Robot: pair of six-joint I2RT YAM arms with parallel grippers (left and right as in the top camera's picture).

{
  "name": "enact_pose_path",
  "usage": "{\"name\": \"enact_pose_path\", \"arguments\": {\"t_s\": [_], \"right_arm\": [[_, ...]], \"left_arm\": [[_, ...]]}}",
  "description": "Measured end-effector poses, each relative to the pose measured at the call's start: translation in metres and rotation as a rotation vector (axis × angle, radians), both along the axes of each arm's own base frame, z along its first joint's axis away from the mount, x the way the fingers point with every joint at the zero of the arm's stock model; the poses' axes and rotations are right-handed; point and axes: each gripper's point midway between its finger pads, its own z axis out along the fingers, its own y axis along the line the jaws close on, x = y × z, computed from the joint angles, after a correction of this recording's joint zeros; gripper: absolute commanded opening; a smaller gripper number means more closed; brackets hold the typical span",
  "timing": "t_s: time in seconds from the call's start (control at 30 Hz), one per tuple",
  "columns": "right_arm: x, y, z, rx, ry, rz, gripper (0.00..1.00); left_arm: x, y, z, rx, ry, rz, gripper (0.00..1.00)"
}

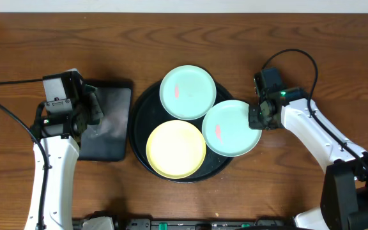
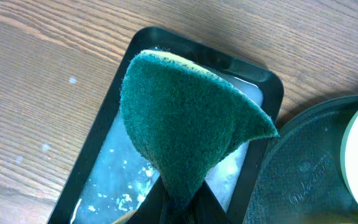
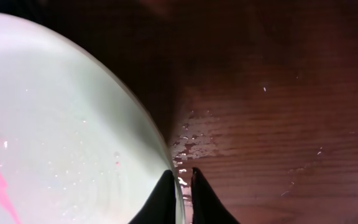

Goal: Clean dirty plates on tray and stack at the side
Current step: 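Lift the sponge out of the basin with the left gripper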

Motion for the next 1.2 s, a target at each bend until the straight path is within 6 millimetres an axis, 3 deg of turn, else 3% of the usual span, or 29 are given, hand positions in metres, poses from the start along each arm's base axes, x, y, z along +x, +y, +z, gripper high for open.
{"name": "enact_pose_path", "arguments": {"t_s": [0.07, 0.13, 0.57, 0.83, 1.2], "right_arm": [[-0.002, 0.000, -0.003, -0.003, 0.003, 0.001, 0.09], [-0.006, -0.001, -0.008, -0.008, 0.012, 0.002, 0.01], [-0.009, -0.002, -0.008, -0.004, 0.013, 0.003, 0.01], [-0.008, -0.001, -0.004, 0.000, -0.001, 0.003, 0.01], [-0.006, -0.001, -0.004, 0.002, -0.008, 0.003, 0.01]], "left_arm": [[0.000, 0.000, 0.000, 0.000, 0.000, 0.000, 0.07], [0.000, 0.000, 0.000, 0.000, 0.000, 0.000, 0.07], [0.016, 0.003, 0.013, 0.015, -0.084, 0.000, 0.07], [0.015, 0.002, 0.012, 0.023, -0.076, -0.013, 0.07], [0.021, -0.011, 0.015, 0.000, -0.102, -0.110, 0.07]]}}
